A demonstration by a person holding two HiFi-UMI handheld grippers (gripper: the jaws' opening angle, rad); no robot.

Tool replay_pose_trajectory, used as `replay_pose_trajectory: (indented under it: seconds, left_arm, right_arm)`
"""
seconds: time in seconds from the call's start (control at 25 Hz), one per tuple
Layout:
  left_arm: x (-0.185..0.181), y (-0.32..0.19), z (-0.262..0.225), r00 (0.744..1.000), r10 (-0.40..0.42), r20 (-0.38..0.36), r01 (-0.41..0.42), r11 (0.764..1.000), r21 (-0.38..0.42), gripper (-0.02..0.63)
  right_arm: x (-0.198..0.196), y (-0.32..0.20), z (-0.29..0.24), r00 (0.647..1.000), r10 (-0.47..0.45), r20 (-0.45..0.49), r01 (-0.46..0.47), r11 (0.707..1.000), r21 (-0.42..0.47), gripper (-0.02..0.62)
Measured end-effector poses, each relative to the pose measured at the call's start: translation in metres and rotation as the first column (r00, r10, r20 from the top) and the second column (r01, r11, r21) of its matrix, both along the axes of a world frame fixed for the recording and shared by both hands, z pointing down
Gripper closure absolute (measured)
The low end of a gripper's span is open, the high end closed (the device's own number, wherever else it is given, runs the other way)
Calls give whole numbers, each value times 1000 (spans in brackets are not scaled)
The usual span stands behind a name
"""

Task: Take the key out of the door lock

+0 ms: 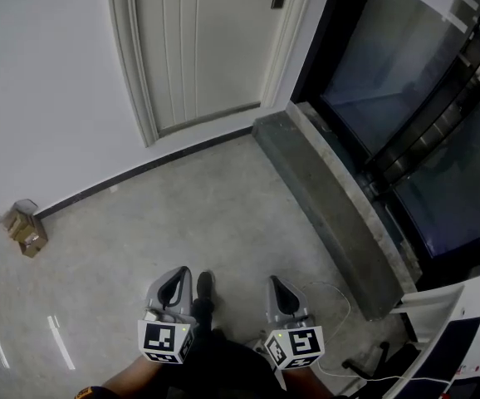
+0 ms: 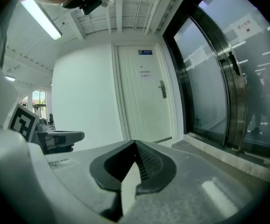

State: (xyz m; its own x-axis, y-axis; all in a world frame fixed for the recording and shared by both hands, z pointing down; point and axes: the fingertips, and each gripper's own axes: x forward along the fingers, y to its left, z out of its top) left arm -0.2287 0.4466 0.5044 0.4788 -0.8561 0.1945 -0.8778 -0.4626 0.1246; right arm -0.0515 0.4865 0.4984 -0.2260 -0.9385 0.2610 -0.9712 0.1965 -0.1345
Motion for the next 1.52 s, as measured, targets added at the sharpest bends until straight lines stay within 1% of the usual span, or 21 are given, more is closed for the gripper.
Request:
replay_pose_trajectory:
  seconds: [0.12, 0.2, 0.36, 0.48, 0.64, 0.8, 1.0, 1.16, 1.28, 1.4, 1.52]
  left_arm:
    - [8, -46, 0, 1000, 19, -7, -19, 1000, -7, 588]
    - [13, -79, -4, 999, 33, -18, -33, 999, -3, 588]
    - [27, -139, -6, 997, 63, -49, -63, 998, -7, 588]
    - [32, -180, -11, 993, 88, -74, -88, 996, 2, 588]
    - [32, -223, -15, 989, 107, -98, -107, 994, 0, 588]
    - [34, -248, -16, 987, 120, -103, -122, 993, -7, 588]
    - [37, -266, -11, 991, 103, -90, -105, 994, -17, 588]
    - [46, -282, -11, 995, 62, -81, -63, 998, -8, 588]
    - [54, -300, -8, 998, 22, -60, -23, 1000, -10, 588]
    - [74, -320, -10, 999, -1, -44, 1, 1000, -3, 588]
    - [105, -349, -13, 999, -11, -34, 11, 1000, -5, 588]
  right_arm:
    - [8, -41, -3, 1000, 22, 6, -21, 1000, -9, 604]
    - [14, -72, -12, 999, 41, -2, -41, 999, 2, 604]
    - [30, -127, -38, 995, 89, -36, -87, 995, 39, 604]
    - [34, -158, -54, 991, 118, -65, -115, 992, 51, 604]
    - [28, -190, -64, 987, 139, -84, -135, 989, 52, 604]
    - [26, -215, -68, 984, 152, -96, -148, 988, 52, 604]
    - [31, -242, -64, 987, 135, -85, -132, 990, 43, 604]
    - [42, -270, -61, 992, 97, -75, -93, 994, 60, 604]
    - [50, -295, -53, 998, 52, -46, -49, 997, 61, 604]
    - [68, -323, -50, 999, 23, -22, -22, 997, 70, 604]
    - [98, -355, -45, 1000, 8, -3, -7, 998, 66, 604]
